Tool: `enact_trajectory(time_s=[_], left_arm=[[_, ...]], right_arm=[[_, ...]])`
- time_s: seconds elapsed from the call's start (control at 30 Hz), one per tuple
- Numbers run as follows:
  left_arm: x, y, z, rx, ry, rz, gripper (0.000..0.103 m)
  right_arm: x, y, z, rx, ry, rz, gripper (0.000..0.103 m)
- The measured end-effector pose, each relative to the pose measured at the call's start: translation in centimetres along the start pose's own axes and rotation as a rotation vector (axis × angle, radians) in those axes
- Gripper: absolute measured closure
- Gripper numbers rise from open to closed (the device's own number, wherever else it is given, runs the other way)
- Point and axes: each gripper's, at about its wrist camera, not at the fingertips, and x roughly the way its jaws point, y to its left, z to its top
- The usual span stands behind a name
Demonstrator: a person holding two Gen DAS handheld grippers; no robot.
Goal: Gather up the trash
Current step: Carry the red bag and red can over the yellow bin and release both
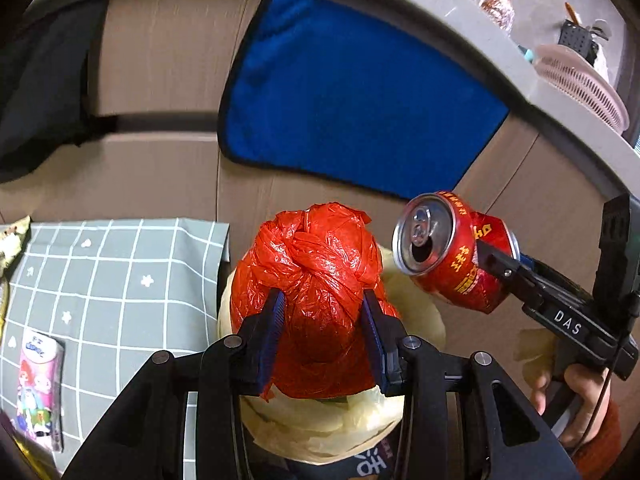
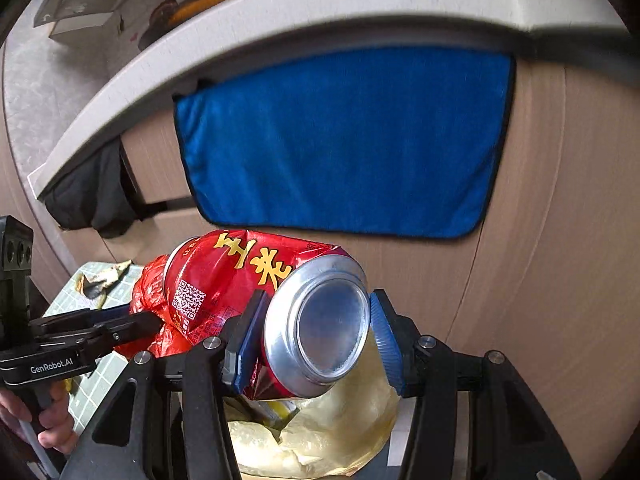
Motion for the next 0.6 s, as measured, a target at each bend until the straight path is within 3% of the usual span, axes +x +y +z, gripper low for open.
enact_trajectory(time_s=[0.3, 0.43, 0.6], left_arm=[[2.0, 1.0, -0.5, -0.013, 0.060, -0.052, 0.063], [2.4, 1.6, -0.6, -0.040, 0.085, -0.070, 0.051], [0.9, 2.9, -0.3, -0.081, 0.049, -0.052, 0.048]], right_arm=[[2.4, 0.0, -1.0, 0.008, 0.057, -0.007, 0.055], [2.9, 0.2, -1.2, 0.014, 0.087, -0.002, 0.054], [2.5, 0.5, -1.4, 0.027, 0.088, 0.000, 0.046]])
